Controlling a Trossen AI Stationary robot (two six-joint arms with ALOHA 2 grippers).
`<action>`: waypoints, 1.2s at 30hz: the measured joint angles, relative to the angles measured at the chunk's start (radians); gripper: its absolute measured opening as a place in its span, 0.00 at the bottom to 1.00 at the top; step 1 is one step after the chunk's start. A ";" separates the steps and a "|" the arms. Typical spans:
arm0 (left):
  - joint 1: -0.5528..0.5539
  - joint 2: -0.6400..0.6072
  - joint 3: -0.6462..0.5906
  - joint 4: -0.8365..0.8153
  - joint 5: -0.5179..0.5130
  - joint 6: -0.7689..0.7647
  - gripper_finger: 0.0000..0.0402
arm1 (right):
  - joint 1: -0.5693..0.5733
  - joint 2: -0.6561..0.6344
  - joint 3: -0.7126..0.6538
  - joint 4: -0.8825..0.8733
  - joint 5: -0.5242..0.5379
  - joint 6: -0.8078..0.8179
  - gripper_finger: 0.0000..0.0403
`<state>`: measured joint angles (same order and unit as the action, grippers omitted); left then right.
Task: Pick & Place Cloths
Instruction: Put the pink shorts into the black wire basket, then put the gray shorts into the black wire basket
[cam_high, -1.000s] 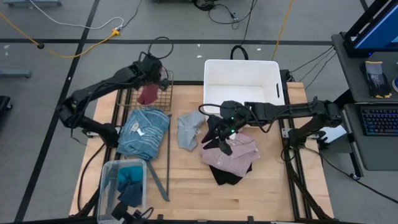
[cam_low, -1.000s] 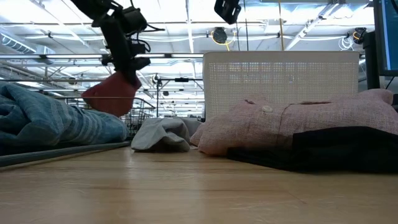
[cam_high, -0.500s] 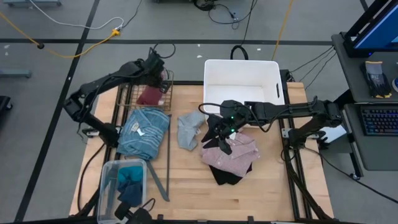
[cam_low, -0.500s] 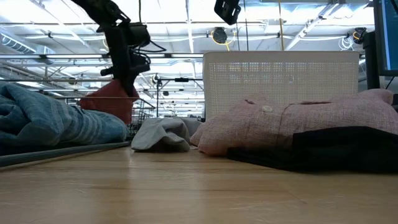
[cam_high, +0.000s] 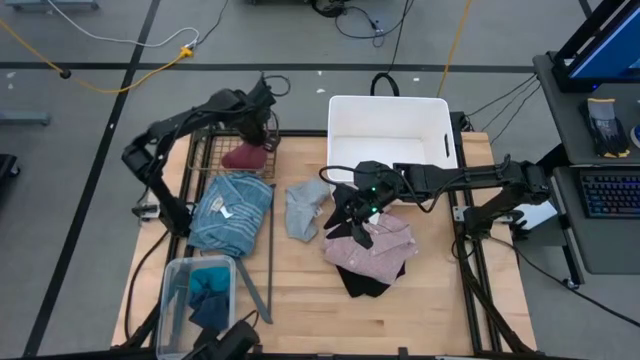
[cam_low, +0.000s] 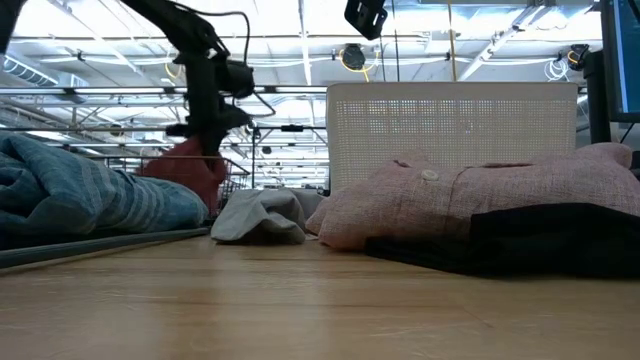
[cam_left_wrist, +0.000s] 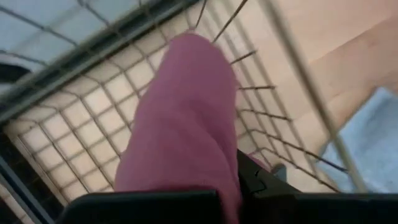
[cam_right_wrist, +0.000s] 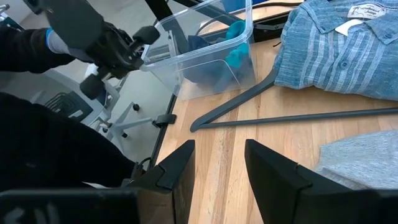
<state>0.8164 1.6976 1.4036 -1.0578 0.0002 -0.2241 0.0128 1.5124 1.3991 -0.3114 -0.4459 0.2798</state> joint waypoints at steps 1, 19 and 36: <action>0.003 0.009 0.000 -0.003 0.000 -0.009 0.00 | 0.000 0.000 0.000 0.000 0.000 0.000 0.33; 0.001 0.019 0.000 -0.004 -0.027 0.014 0.27 | 0.000 0.000 0.000 -0.006 -0.002 0.000 0.33; -0.229 -0.345 -0.001 -0.033 0.021 0.098 0.41 | 0.002 0.000 0.000 -0.015 -0.004 -0.002 0.33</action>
<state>0.5869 1.3526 1.4029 -1.0912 0.0213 -0.1262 0.0143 1.5124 1.3991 -0.3260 -0.4496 0.2778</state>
